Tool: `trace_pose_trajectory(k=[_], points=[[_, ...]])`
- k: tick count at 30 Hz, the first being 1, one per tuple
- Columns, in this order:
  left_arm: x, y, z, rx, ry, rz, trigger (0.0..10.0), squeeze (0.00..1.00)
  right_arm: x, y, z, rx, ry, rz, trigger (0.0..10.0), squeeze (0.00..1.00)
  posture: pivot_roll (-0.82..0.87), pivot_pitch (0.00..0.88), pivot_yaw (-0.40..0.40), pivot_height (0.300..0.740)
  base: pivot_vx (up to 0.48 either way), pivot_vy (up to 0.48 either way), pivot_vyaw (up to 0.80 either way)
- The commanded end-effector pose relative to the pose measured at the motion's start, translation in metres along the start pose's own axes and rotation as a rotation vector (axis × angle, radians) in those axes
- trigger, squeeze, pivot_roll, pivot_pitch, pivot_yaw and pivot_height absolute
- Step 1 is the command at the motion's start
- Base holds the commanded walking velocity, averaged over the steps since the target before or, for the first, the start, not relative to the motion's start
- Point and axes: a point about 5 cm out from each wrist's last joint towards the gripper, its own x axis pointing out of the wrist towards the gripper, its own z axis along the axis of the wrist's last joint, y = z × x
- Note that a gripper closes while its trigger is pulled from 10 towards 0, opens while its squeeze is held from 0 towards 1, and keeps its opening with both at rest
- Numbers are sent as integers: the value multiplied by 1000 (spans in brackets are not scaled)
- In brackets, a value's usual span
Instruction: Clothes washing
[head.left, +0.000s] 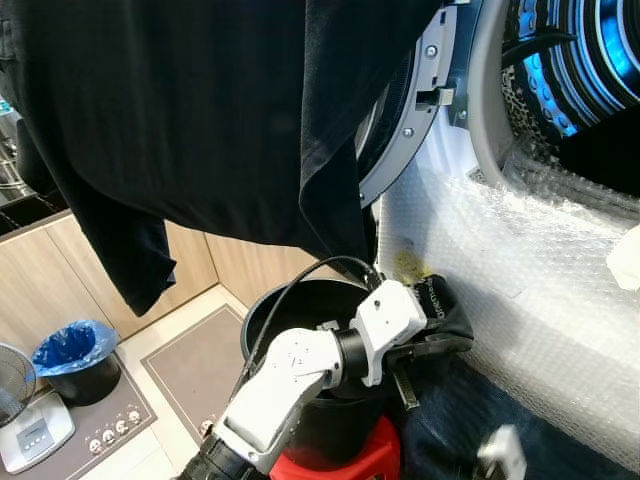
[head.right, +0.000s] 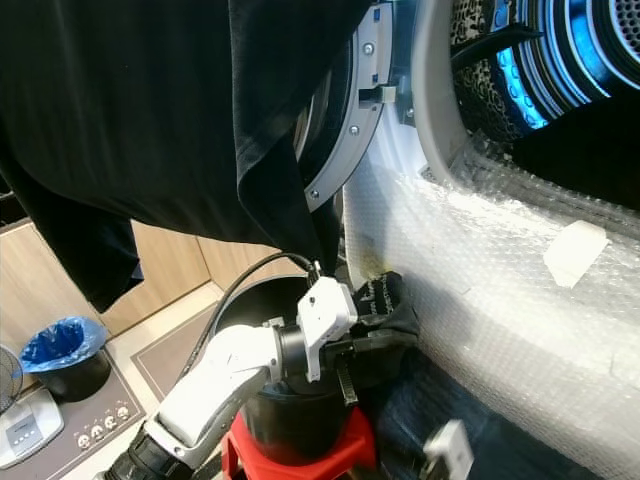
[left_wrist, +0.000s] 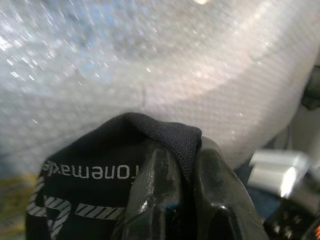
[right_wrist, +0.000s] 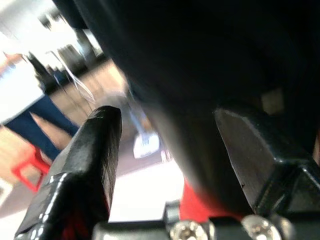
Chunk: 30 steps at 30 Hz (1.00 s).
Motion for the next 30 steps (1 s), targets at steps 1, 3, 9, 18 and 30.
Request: trace_pose_trajectory(k=[1, 3, 9, 18, 30], points=[[3, 4, 11, 37, -32, 7, 10000, 0, 1, 9, 5, 22, -28, 28, 10000, 0, -133, 0, 60, 740, 0, 0, 0], [3, 8, 9, 47, -20, 33, 10000, 0, 3, 22, 16, 58, -69, 49, 10000, 0, -133, 0, 58, 740, 0, 0, 0], [4, 15, 8, 54, -10, 90, 10000, 0, 8, 45, 37, 50, -146, 29, 10000, 1000, -143, 0, 61, 740, 0, 0, 0], [11, 22, 11, 55, -18, 142, 10000, 0, 20, 42, 30, -64, -79, -228, 10000, 122, -149, 0, 62, 740, 0, 0, 0], [16, 26, 15, 23, -44, 179, 10000, 0, 24, 13, 31, -69, -177, -612, 10000, 0, -143, 0, 60, 740, 0, 0, 0]])
